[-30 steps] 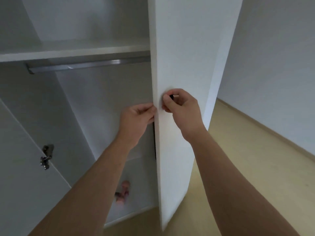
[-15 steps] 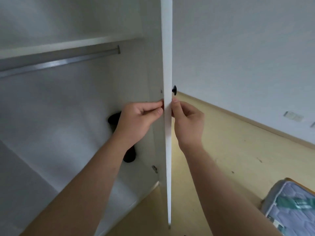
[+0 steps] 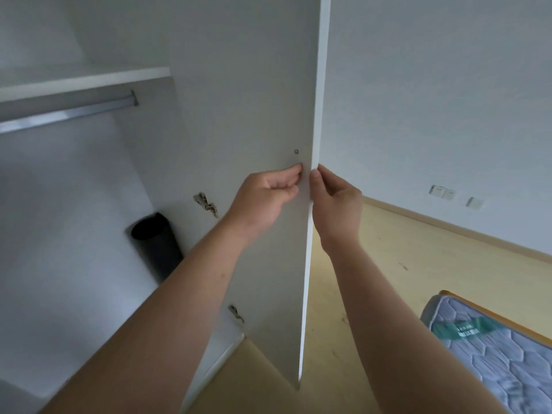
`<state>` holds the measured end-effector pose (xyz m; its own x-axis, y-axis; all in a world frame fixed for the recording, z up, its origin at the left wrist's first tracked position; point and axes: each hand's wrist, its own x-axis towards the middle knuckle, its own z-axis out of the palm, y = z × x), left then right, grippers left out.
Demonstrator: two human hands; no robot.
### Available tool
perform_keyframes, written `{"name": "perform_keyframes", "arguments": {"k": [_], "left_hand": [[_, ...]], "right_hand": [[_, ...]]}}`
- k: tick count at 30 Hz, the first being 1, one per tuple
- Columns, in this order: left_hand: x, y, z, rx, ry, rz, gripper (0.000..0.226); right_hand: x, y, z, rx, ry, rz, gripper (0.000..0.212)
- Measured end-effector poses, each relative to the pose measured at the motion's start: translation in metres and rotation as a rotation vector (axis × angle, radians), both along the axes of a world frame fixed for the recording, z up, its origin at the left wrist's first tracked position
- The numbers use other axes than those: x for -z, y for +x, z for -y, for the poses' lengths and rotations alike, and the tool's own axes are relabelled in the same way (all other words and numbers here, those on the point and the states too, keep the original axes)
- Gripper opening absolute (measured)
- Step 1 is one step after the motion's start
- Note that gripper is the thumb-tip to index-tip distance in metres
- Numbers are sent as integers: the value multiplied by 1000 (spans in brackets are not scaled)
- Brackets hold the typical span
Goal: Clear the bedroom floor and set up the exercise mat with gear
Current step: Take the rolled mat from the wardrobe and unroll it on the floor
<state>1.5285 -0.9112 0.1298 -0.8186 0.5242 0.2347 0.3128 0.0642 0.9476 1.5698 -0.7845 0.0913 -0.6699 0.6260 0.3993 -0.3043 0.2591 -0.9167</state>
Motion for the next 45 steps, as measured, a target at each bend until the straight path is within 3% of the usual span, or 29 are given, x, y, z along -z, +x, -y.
{"name": "perform_keyframes", "arguments": {"k": [4,9,16,20,22,25,33,40,45], "left_hand": [[4,-9,-24,45,-41,6,53],[8,-17,-40,36,46,68,45],[6,-21,-37,53,113,136,42],[13,-19,-7,-101,193,167,33],[26,-18,15,-237,175,121,27],[52,-14,59,-447,122,77,23],[123,-9,189,-855,-187,127,16],[160,-24,248,-954,-329,142,22],[207,-64,272,-976,-396,167,23]], "right_hand": [[0,-11,-17,36,14,28,25],[-5,-21,-25,69,10,3,19],[-3,-23,-33,84,14,67,26],[1,-10,-14,299,-28,7,29],[8,-1,7,366,69,-86,31],[26,2,45,256,225,-72,32],[97,-31,147,-170,240,251,30],[150,-54,209,-369,319,475,17],[196,-100,241,-438,392,643,24]]}}
